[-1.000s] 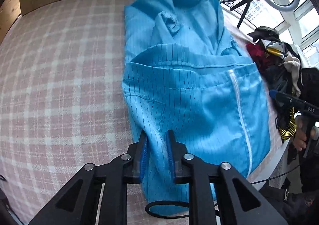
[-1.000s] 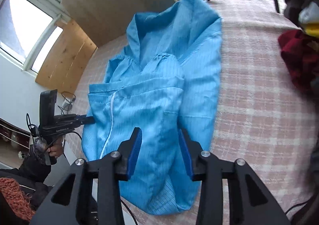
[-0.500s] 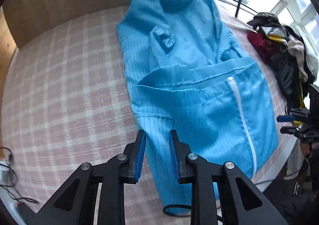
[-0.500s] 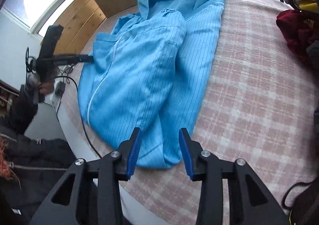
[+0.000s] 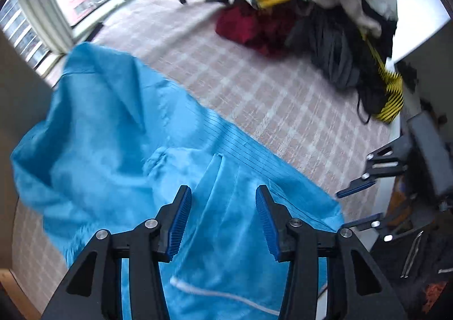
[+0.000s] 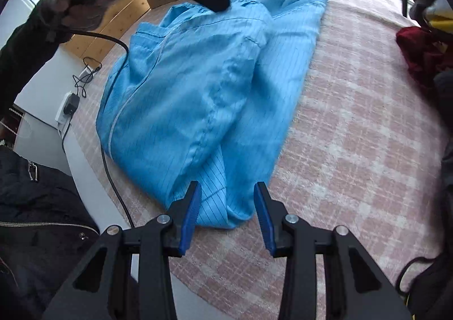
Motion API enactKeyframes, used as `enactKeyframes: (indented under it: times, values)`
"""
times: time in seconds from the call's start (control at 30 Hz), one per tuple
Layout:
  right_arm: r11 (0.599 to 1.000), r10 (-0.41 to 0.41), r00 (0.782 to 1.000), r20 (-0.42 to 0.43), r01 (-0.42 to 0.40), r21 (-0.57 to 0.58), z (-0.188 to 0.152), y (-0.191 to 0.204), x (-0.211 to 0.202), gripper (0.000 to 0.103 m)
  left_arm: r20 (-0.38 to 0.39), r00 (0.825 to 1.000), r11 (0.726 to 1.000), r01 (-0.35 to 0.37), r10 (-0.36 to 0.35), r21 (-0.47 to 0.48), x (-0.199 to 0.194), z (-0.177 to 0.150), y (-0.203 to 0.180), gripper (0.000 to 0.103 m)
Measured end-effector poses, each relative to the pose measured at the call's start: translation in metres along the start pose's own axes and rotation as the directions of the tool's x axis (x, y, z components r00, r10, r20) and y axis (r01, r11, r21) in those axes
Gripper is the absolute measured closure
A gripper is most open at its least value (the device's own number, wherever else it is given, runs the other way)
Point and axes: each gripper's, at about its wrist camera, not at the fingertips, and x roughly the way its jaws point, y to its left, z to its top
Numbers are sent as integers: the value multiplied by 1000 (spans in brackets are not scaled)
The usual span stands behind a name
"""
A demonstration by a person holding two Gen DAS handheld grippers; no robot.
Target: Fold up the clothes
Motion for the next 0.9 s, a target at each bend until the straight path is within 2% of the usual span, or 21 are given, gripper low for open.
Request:
enactKeyframes:
  times: [0.13,0.23,0.37,0.47,0.5,0.57,0.6,0.8,0.9]
  values:
    - [1000,12,1000,16,-13,18,0,-2,-2,65,-71,997,999,14,-11,44,20,7,-1,58]
    - [1000,14,1000,8,-14,9,4,3,3,65,-77,996,995,-36,43,93,21,11,-3,58]
    - [1000,19,1000,-3,-19,-8,8,5,6,65,-85,996,989,-7,20,149,18,20,-8,57]
    - [1000,16,1000,-9,-16,-16,15,7,8,65,-139,990,981,36,-10,192,30,21,-16,58]
    - [1000,15,1000,-11,-15,-19,17,8,8,65,-153,988,978,29,3,208,35,19,-19,60]
    - [999,20,1000,-9,-21,-31,19,9,8,65,-168,986,976,15,22,218,42,15,-22,79]
    - [999,22,1000,-10,-22,-39,20,9,7,65,-163,986,979,15,19,204,41,13,-21,94]
    - [993,60,998,-22,-62,-101,26,13,13,65,-31,999,992,45,-42,122,-3,-7,-13,99]
    - [986,94,995,-32,-98,-133,31,15,20,65,38,998,989,49,-55,137,-30,-15,-17,99]
